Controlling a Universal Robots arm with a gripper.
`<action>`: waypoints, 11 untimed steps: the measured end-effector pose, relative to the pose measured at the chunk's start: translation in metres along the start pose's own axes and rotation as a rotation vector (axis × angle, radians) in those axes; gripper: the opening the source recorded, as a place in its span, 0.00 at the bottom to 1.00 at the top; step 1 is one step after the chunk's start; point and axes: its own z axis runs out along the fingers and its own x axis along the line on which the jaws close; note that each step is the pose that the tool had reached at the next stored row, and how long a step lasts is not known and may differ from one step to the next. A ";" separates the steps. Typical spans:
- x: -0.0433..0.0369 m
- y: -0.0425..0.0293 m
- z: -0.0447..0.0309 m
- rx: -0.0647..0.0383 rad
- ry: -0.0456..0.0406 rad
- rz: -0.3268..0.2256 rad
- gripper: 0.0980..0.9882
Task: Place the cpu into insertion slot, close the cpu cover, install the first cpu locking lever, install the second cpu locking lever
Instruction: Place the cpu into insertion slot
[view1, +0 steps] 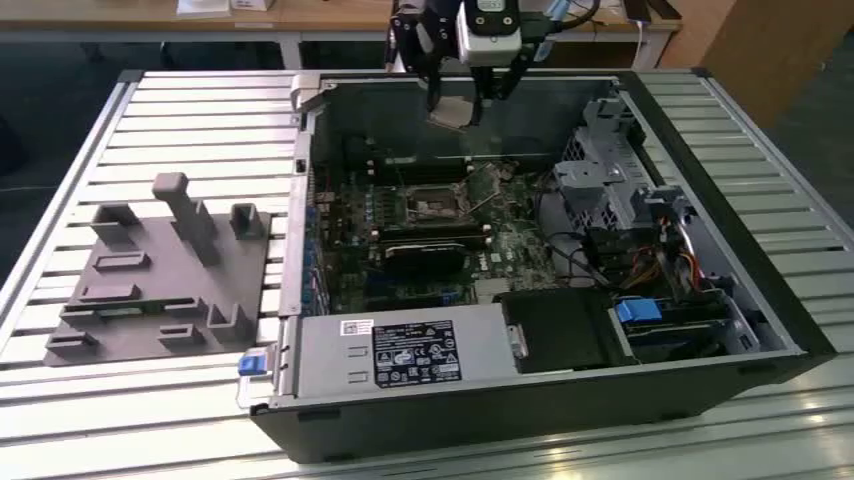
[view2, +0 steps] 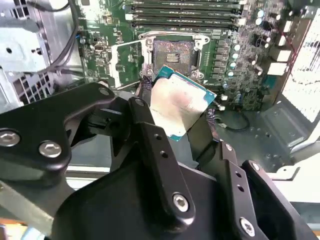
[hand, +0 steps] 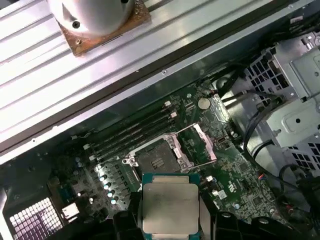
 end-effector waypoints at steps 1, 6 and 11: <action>0.0000 0.0000 0.0001 0.000 -0.0011 0.012 0.49; 0.0000 0.0000 0.0003 -0.001 -0.0067 0.074 0.49; 0.0000 0.0000 0.0005 -0.003 -0.0123 0.137 0.49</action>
